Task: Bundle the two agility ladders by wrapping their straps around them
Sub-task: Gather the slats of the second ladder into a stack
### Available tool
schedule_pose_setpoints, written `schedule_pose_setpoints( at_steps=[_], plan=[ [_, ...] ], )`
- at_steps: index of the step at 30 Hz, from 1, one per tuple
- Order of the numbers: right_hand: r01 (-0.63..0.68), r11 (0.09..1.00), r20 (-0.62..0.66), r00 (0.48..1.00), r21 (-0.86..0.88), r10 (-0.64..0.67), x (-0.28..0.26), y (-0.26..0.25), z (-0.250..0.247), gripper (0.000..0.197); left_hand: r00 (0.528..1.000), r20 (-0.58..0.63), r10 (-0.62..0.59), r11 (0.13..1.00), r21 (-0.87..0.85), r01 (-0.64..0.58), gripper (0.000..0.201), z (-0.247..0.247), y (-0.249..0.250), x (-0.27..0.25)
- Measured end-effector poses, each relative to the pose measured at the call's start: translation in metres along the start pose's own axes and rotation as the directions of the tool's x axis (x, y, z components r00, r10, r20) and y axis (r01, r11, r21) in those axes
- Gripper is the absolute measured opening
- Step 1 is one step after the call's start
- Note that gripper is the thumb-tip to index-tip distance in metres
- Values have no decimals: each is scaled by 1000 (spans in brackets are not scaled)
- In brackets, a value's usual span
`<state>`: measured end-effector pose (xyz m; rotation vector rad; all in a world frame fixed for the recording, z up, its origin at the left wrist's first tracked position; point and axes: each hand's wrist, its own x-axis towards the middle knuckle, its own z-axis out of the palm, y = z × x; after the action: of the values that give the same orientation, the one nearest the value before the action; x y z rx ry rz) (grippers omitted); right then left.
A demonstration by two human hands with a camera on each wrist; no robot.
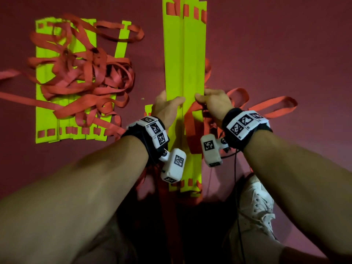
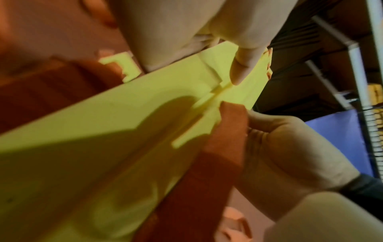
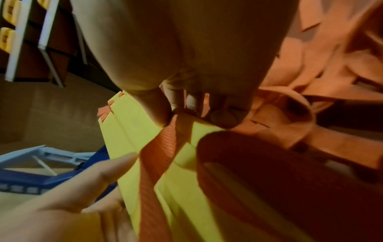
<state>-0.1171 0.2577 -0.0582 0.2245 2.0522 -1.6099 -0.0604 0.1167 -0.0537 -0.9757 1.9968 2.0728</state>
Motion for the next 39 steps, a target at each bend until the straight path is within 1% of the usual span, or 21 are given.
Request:
schedule_pose_setpoints(
  at_steps=[1, 3, 4, 6, 7, 10, 11, 13, 14, 16, 17, 21, 23, 26, 29, 32, 35, 37, 39],
  plan=[
    [28, 1000, 5, 1000, 9, -28, -5, -10, 2, 24, 999, -30, 28, 1000, 13, -28, 79, -2, 8, -3],
    [78, 997, 14, 997, 20, -78, -13, -28, 6, 19, 993, -1, 118, 993, 27, -118, 93, -7, 27, -12],
    [98, 995, 19, 995, 21, -98, -18, -36, 8, 19, 989, -8, 150, 988, 43, -150, 91, -12, 31, -11],
    [134, 991, 30, 990, 17, -134, -28, -53, 10, 20, 980, -20, 199, 976, 95, -196, 58, -19, 49, -21],
    [156, 988, 36, 987, 10, -157, -33, -62, 12, 22, 975, -22, 223, 969, 112, -219, 48, -23, 60, -26],
    [252, 967, 36, 967, -21, -252, -45, -88, 14, 31, 948, -47, 315, 941, 147, -305, 41, -34, 90, -41],
    [295, 955, 40, 955, -36, -294, -50, -97, 15, 33, 943, -45, 331, 934, 161, -320, 44, -38, 99, -45],
    [371, 925, 48, 928, -79, -368, -61, -117, 15, 32, 927, -45, 373, 919, 154, -362, 61, -47, 122, -53],
    [406, 908, 56, 914, -103, -402, -67, -129, 14, 31, 917, -46, 397, 910, 147, -387, 59, -51, 135, -57],
    [469, 870, 75, 883, -150, -463, -79, -156, 12, 30, 895, -26, 445, 888, 142, -438, 36, -57, 163, -73],
    [498, 849, 87, 867, -179, -490, -85, -170, 11, 29, 886, -27, 463, 880, 138, -455, 28, -60, 174, -76],
    [584, 767, 101, 808, -267, -580, -111, -227, 2, 33, 830, -69, 554, 831, 97, -547, 30, -64, 222, -97],
    [604, 733, 94, 788, -313, -609, -121, -251, -4, 31, 815, -62, 576, 817, 74, -571, 26, -64, 244, -108],
    [631, 688, 84, 756, -358, -649, -130, -281, -10, 31, 791, -50, 610, 793, 55, -607, 28, -67, 271, -119],
    [653, 649, 90, 729, -390, -679, -136, -297, -12, 41, 777, -59, 627, 779, 40, -625, 22, -71, 283, -120],
    [639, 667, 65, 739, -384, -670, -135, -293, -7, 54, 753, -34, 657, 754, 30, -657, 21, -74, 276, -116],
    [635, 650, 65, 735, -418, -675, -132, -284, -1, 52, 763, 22, 646, 761, 46, -647, 20, -79, 269, -113],
    [641, 632, 97, 731, -435, -675, -131, -283, 1, 45, 769, 20, 639, 767, 63, -639, 24, -83, 265, -112],
    [650, 617, 121, 726, -444, -678, -129, -283, 1, 44, 769, 21, 639, 766, 77, -638, 27, -86, 264, -114]
  ],
)
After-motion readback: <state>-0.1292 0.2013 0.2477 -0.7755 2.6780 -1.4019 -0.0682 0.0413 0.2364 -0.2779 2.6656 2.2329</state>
